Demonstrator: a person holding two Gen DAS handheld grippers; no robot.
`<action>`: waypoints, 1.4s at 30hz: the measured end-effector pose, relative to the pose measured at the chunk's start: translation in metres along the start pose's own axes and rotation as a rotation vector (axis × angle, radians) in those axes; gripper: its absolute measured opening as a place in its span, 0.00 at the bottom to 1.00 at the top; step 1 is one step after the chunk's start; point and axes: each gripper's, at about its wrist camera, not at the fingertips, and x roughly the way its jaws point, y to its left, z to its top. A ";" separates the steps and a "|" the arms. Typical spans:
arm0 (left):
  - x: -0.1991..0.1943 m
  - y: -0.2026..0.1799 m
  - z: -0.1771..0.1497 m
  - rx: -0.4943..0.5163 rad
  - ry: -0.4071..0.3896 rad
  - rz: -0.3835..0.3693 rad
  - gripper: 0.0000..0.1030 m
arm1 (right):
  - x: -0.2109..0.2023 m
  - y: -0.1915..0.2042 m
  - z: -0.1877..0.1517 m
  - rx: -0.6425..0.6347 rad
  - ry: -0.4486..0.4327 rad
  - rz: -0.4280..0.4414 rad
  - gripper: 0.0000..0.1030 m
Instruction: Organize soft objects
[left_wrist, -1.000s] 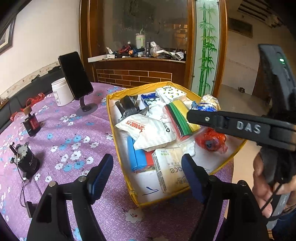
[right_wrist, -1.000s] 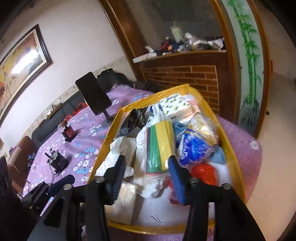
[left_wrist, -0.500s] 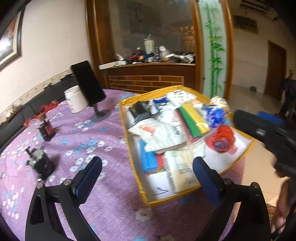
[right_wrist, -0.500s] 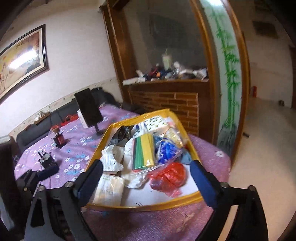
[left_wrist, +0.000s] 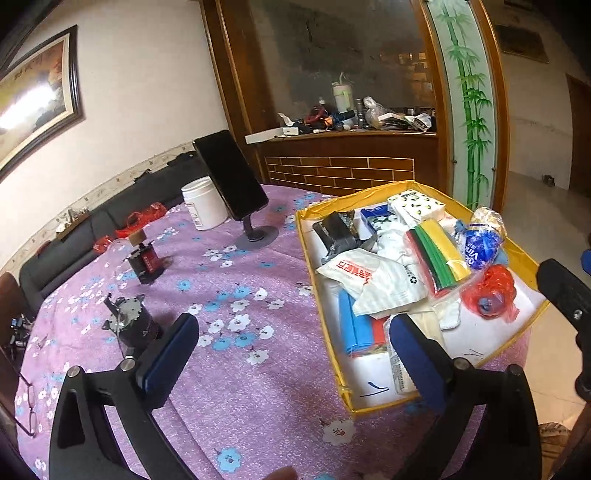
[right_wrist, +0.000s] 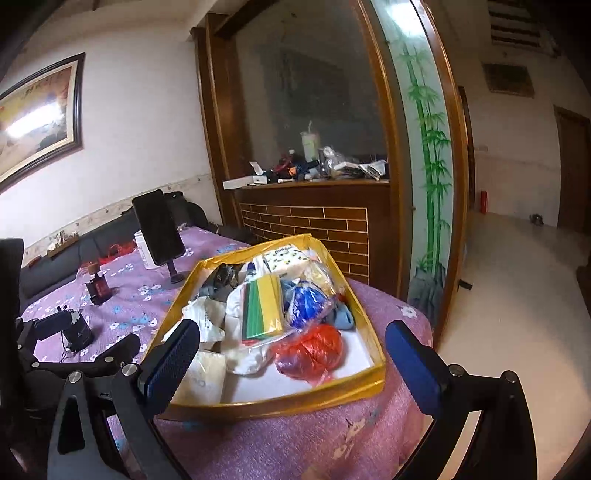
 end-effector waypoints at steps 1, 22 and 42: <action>0.000 0.000 0.000 0.000 0.000 -0.012 1.00 | 0.001 0.002 0.000 -0.002 0.003 0.003 0.99; 0.010 -0.008 -0.002 0.050 0.045 0.017 1.00 | 0.013 0.008 -0.002 -0.030 0.023 -0.007 0.99; 0.019 0.004 0.004 -0.004 0.091 -0.060 1.00 | 0.015 0.034 0.019 -0.027 0.004 -0.137 0.99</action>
